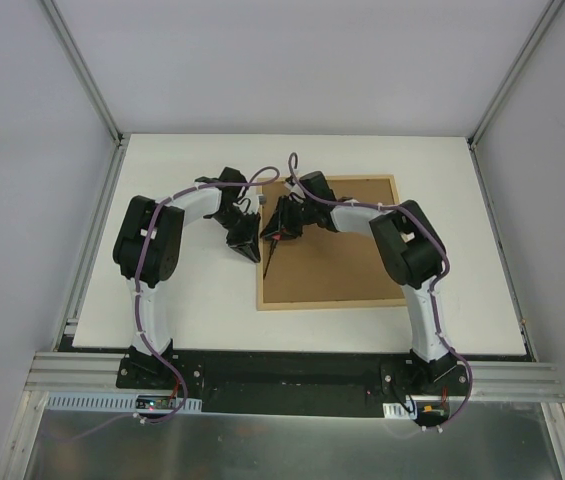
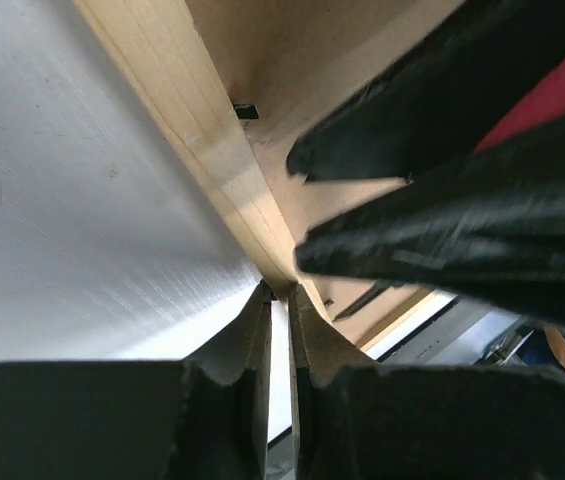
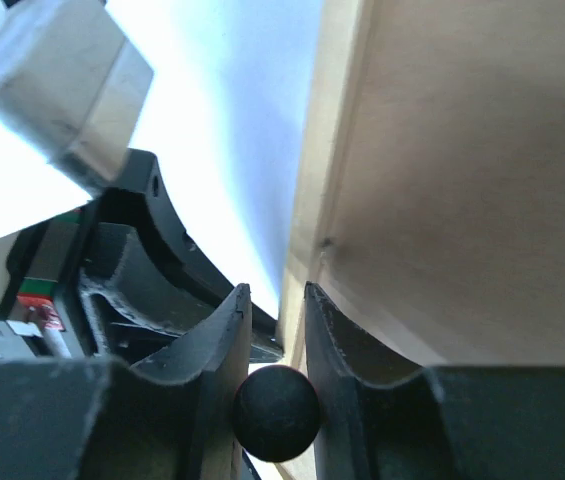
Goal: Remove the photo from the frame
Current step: Release the photo frame item from the photo frame, then adjust the screwdriver.
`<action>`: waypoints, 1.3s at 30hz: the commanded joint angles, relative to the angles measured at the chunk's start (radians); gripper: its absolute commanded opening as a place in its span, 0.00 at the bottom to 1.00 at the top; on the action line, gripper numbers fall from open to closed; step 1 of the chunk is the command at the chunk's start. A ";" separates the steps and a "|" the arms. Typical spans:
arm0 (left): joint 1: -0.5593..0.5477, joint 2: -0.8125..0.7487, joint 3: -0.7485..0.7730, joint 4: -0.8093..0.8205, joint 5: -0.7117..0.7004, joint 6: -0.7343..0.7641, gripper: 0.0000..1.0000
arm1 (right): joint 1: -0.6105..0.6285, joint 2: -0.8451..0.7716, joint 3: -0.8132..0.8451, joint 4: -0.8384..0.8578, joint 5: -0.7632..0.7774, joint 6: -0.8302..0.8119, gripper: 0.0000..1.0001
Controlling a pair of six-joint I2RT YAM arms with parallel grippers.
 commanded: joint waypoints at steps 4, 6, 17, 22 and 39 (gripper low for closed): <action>-0.040 0.014 -0.018 0.041 -0.117 0.013 0.00 | 0.067 -0.025 0.112 -0.199 0.037 -0.050 0.00; -0.040 0.011 -0.019 0.041 -0.122 0.013 0.00 | 0.073 -0.036 0.109 -0.225 0.058 -0.057 0.00; -0.017 -0.043 0.034 0.015 0.008 0.091 0.36 | -0.081 -0.181 -0.001 -0.185 -0.021 -0.121 0.01; 0.016 -0.046 0.152 -0.007 0.258 0.113 0.55 | -0.181 -0.236 -0.038 -0.037 -0.208 0.008 0.01; -0.122 -0.019 0.294 0.036 0.539 0.065 0.64 | -0.244 -0.318 -0.181 0.211 -0.262 0.276 0.00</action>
